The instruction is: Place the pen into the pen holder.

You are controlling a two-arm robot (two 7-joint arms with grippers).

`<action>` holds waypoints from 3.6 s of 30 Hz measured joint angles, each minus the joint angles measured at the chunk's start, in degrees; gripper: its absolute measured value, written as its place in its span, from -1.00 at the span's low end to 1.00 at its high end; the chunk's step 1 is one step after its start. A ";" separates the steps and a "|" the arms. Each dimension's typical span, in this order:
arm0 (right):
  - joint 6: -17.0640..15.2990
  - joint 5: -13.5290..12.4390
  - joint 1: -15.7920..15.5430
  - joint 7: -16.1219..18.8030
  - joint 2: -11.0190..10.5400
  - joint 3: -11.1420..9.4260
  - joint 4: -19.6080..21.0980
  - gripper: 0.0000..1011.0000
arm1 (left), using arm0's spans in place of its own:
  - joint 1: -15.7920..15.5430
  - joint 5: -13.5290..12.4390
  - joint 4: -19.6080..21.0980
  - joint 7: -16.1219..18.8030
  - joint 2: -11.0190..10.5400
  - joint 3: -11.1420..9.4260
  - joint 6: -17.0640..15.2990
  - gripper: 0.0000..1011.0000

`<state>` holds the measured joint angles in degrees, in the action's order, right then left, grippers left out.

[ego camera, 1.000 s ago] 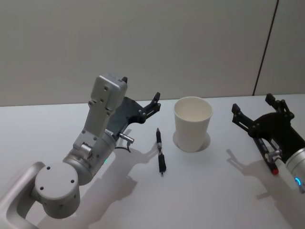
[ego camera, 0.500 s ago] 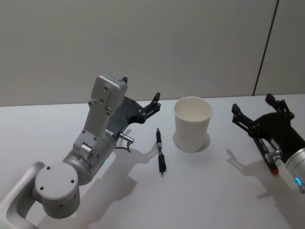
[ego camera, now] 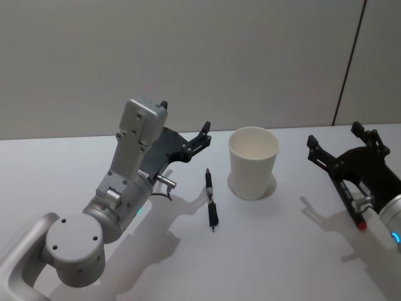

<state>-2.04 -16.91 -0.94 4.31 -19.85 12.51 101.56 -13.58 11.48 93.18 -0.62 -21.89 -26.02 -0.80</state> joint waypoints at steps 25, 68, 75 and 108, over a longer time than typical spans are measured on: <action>-18.69 -6.89 3.62 2.68 -5.71 -4.95 2.05 0.98 | 0.00 0.00 0.00 0.00 0.00 0.00 0.00 0.99; -40.91 3.03 20.24 3.19 2.97 1.86 -17.73 0.98 | 0.00 0.00 0.00 0.00 0.00 0.00 0.00 0.99; -40.85 2.12 19.78 2.65 3.07 1.63 -17.80 0.98 | 0.00 0.00 0.00 0.00 0.00 0.00 0.00 0.99; -40.78 1.14 19.16 2.11 3.16 1.40 -17.85 0.46 | 0.00 0.00 0.00 0.00 0.00 0.00 0.00 0.98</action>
<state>-42.82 -15.77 18.21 6.43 -16.69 13.90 83.71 -13.59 11.48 93.18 -0.62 -21.89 -26.02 -0.79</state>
